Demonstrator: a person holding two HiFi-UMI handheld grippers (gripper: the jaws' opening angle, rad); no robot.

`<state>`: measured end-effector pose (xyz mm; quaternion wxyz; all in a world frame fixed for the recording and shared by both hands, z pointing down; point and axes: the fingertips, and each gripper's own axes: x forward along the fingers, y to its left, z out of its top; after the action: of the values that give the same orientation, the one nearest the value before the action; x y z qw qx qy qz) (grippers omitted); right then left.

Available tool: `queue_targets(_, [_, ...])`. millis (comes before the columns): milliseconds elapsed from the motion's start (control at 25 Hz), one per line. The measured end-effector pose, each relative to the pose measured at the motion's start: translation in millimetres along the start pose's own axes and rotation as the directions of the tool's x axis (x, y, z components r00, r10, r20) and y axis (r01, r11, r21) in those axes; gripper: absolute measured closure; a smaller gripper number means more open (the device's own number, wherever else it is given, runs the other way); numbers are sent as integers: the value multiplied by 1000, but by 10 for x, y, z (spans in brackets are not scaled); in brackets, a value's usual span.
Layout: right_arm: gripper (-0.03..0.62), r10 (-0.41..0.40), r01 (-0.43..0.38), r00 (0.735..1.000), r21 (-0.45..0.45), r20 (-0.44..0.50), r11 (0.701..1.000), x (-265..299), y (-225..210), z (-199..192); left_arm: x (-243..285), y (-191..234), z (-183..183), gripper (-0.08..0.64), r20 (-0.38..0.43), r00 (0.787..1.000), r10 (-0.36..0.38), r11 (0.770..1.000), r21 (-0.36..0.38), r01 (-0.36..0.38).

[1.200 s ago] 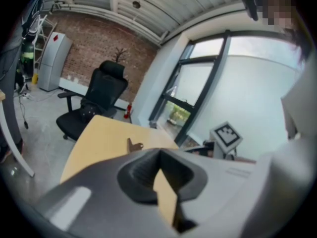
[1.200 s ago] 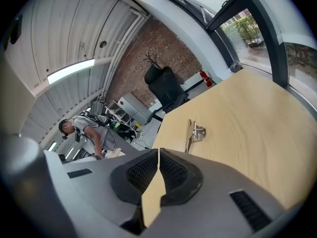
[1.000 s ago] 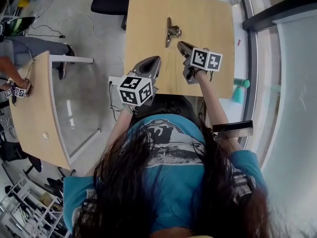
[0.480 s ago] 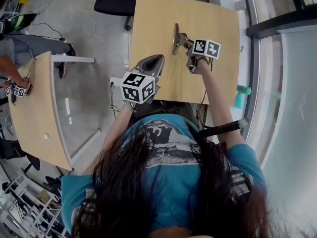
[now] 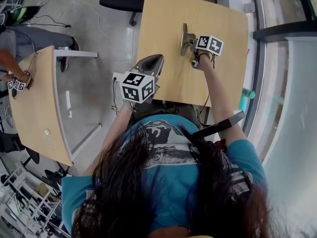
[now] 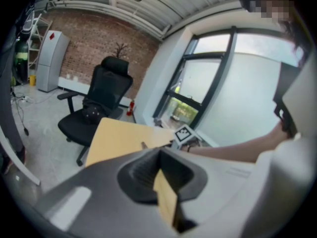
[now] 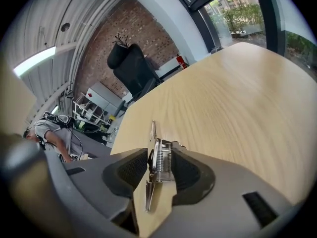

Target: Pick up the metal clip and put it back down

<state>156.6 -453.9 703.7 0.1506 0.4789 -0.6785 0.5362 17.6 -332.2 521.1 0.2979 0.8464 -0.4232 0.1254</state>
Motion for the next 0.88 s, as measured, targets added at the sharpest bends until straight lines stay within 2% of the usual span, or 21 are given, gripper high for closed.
queue_targets(200, [451,20,-20,1000,12,6,1000,33,30,28,15,76,3,557,-2,1000,8,1000,-4,-8])
queue_targets(280, [492,39,-39,999,45,-2,998,46,53,23,33,82,-3,558,-6,1000,3,1000,-1,-3])
queue_targets(400, [495,42,-43,999,113,4,993,33,60,-1,43,67,-20,557,-20,1000,-3,1000,12,3])
queue_targets(560, [499,76,-82,996,215,34,973,-75,158,-39,15,61,-34,558,-35,999,-6,1000,25,7])
queue_targets(720, [500,115,-130,990,209,80,969,-281,348,-22,22,97,-25,557,-35,999,-2,1000,27,3])
queue_targets(880, [500,171,-206,972,233,161,950,-586,553,16,55,87,19,557,-37,999,-17,998,66,19])
